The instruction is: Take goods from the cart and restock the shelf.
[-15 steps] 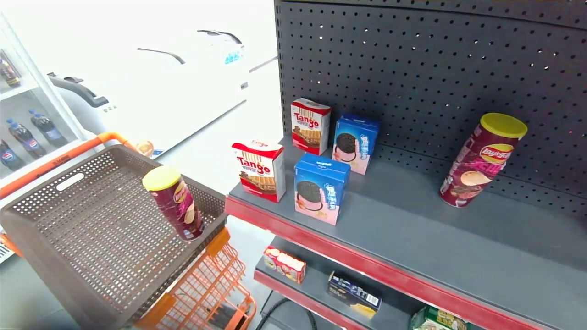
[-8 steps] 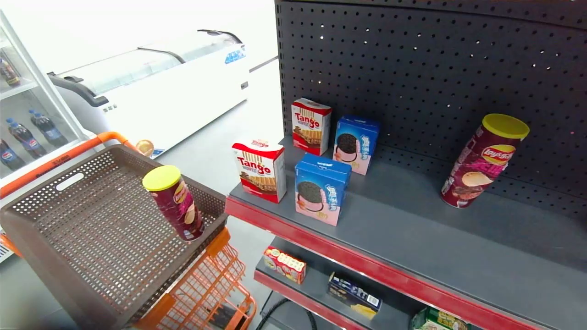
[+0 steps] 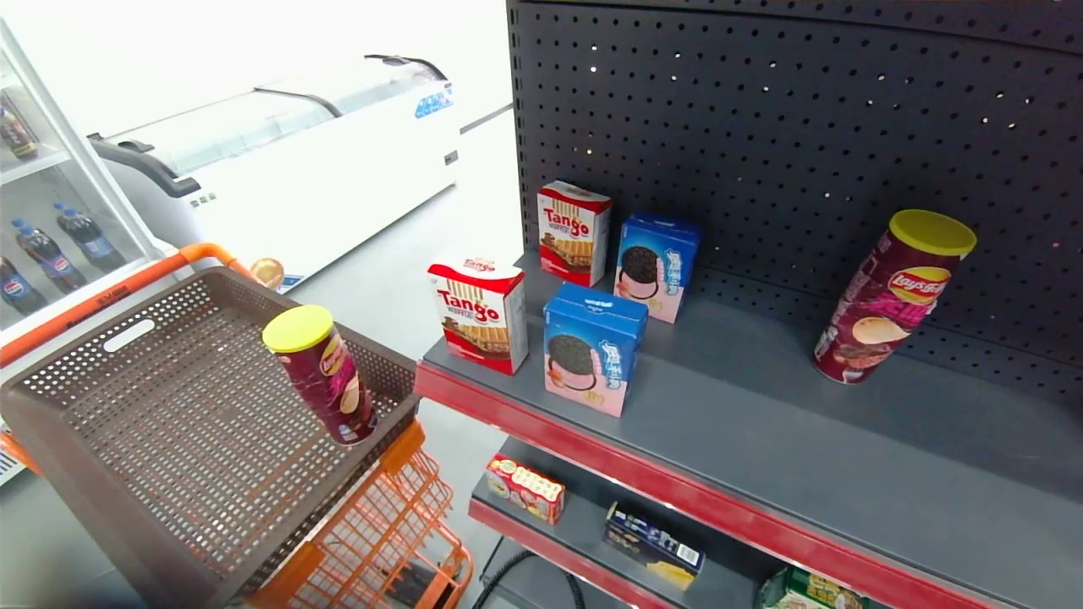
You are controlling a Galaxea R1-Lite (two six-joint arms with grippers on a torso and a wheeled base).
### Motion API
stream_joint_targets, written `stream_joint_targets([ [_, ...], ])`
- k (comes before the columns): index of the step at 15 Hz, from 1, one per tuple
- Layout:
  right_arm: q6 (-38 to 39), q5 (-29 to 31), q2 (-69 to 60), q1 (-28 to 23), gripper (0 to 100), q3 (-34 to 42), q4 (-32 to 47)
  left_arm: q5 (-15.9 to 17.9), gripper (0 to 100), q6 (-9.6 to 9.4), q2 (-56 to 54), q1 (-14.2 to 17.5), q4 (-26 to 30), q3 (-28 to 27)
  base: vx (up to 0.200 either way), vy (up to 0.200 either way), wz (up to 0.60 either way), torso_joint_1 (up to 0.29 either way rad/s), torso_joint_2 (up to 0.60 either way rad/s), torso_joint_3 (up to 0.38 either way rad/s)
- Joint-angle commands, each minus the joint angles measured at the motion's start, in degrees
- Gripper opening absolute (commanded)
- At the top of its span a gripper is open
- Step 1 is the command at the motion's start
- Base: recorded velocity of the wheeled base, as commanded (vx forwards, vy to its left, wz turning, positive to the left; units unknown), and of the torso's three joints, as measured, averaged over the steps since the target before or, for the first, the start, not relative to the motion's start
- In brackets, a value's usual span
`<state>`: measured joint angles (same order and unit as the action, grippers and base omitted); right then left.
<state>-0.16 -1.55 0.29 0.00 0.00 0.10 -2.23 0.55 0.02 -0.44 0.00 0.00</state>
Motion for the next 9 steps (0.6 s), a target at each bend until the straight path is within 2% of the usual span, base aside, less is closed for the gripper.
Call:
stream_joint_targets([
  [1,0.0,0.0,0.1,0.0,100,0.0,0.0,-0.1,100,0.07,0.0,0.0,0.0,0.0,0.000,0.000,0.00,0.000,0.00,0.000],
  [3,0.0,0.0,0.1,0.0,100,0.0,0.0,0.2,100,-0.55,0.0,0.1,0.5,-1.0,0.000,0.000,0.00,0.000,0.00,0.000],
  [4,0.0,0.0,0.1,0.0,100,0.0,0.0,0.3,100,-0.55,0.8,-0.3,0.8,-3.4,0.000,0.000,0.00,0.000,0.00,0.000],
  [7,0.0,0.0,0.1,0.0,100,0.0,0.0,0.5,100,-0.55,9.2,-3.3,1.4,-8.0,0.000,0.000,0.00,0.000,0.00,0.000],
  [9,0.0,0.0,0.1,0.0,100,0.0,0.0,0.5,100,-0.55,12.7,-4.3,1.2,-9.3,0.000,0.000,0.00,0.000,0.00,0.000],
])
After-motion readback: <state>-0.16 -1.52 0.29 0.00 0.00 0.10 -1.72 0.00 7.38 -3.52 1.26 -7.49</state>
